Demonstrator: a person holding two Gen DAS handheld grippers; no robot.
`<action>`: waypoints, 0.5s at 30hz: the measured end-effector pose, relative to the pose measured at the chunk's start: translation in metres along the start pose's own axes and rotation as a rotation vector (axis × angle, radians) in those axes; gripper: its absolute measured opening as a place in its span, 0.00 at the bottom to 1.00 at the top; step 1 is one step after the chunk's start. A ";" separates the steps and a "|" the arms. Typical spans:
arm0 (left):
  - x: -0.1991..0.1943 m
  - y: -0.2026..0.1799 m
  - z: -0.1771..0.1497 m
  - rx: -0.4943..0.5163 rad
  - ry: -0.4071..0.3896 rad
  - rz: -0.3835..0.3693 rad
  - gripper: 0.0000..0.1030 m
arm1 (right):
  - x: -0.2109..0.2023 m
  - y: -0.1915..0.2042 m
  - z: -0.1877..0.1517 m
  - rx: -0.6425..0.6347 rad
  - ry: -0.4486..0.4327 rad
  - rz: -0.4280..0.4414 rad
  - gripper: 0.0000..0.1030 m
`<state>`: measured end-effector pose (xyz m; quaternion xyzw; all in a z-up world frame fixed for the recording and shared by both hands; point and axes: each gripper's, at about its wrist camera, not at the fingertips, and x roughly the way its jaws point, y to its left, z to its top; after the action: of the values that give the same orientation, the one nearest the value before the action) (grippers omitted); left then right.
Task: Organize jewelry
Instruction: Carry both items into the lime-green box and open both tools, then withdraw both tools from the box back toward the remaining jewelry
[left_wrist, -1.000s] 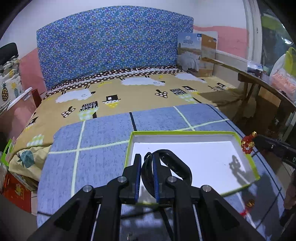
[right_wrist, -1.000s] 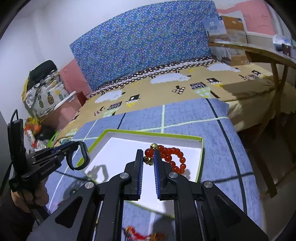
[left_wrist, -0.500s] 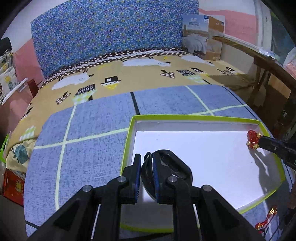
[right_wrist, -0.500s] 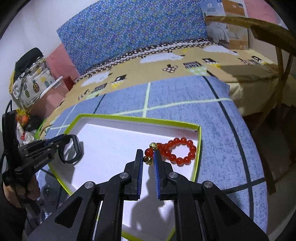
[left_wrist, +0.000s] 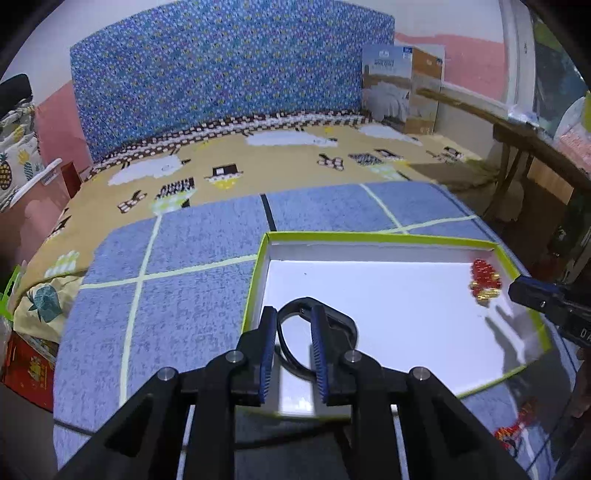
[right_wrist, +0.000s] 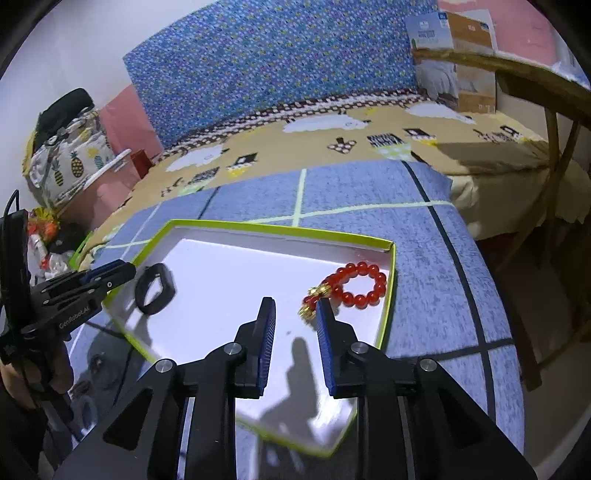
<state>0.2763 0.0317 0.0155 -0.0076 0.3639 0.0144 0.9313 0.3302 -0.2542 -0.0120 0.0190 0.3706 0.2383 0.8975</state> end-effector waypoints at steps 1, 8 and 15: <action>-0.006 0.000 -0.001 -0.002 -0.011 0.003 0.22 | -0.007 0.004 -0.004 -0.004 -0.012 0.004 0.22; -0.065 -0.001 -0.024 -0.042 -0.092 0.008 0.23 | -0.049 0.032 -0.032 -0.059 -0.067 0.015 0.23; -0.106 -0.004 -0.051 -0.051 -0.121 0.008 0.23 | -0.085 0.049 -0.066 -0.080 -0.095 0.021 0.22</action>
<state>0.1634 0.0242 0.0498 -0.0289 0.3065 0.0277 0.9510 0.2134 -0.2581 0.0064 -0.0017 0.3175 0.2610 0.9116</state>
